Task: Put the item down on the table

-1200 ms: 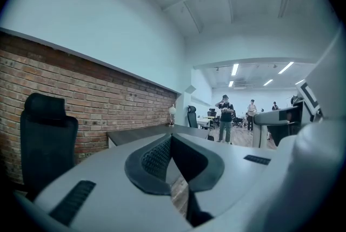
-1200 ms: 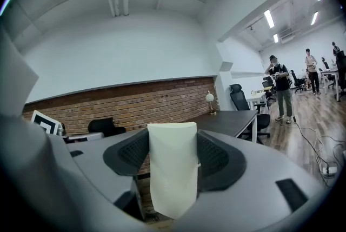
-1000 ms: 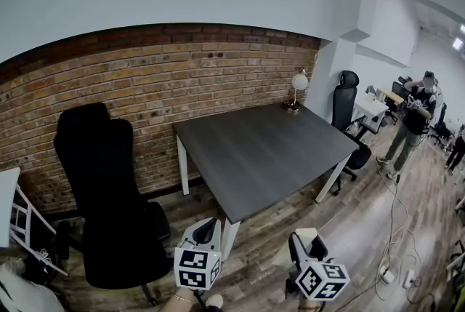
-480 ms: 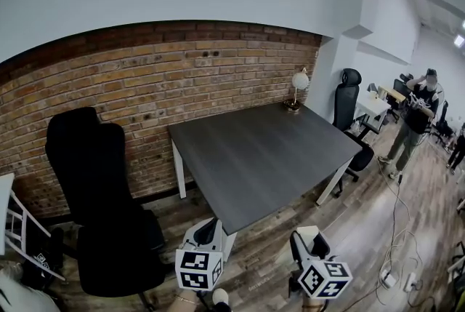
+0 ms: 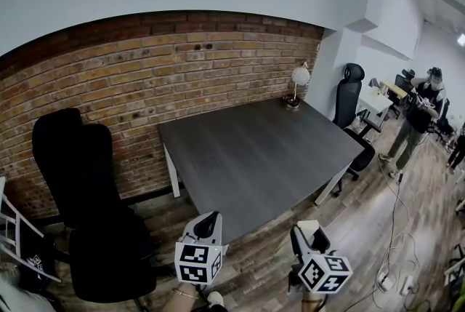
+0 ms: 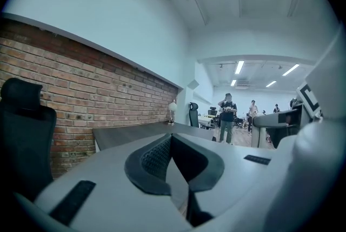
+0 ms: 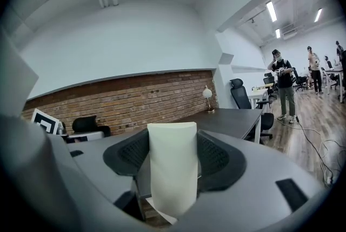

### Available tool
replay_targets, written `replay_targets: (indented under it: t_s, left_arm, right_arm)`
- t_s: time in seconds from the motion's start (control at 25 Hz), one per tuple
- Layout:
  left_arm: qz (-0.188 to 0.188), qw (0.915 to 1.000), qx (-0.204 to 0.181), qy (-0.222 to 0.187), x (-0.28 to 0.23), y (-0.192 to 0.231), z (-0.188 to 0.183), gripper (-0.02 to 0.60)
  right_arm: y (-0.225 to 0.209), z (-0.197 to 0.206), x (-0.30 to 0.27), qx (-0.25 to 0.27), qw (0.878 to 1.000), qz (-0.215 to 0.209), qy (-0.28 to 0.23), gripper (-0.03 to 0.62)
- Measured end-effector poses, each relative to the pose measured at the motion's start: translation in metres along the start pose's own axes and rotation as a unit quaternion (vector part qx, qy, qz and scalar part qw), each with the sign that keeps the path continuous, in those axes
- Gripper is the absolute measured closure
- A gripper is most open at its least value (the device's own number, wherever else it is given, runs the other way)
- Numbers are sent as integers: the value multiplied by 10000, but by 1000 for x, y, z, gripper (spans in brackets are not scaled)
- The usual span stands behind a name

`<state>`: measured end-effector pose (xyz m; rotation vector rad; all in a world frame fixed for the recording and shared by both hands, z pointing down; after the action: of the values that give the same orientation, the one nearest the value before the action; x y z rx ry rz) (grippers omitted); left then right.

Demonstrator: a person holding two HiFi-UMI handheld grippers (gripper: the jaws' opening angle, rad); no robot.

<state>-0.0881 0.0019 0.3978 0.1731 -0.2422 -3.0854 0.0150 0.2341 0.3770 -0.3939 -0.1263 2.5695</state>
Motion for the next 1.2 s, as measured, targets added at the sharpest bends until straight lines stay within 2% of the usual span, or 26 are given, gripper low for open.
replay_targets:
  t_s: [0.32,0.68,1.2]
  left_arm:
    - [-84,9999,-53,-88,-43,32,-18,566]
    - [-237,9997,-78,-87,-78,67,-22,566]
    - [-250,9995,-31,195,-95,80,-7,566]
  right_arm:
    - [6,-24,-58,160,9997,-148,-74,301]
    - [15,-34,-116,222,9991,-353,-80,301]
    - [10,-33,-149,198,9993,-298,75,301]
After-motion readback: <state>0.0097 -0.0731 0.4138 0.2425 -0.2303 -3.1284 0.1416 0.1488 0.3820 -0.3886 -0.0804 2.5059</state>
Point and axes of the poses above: the fingertips, and each gripper's own axes: x backward along the fingers, y to its left, z out of its underside, the point moved 3 cm from there along x, backward along the fingers, and after that the axes turned 13 degrees about z, right-handed, at the moved point
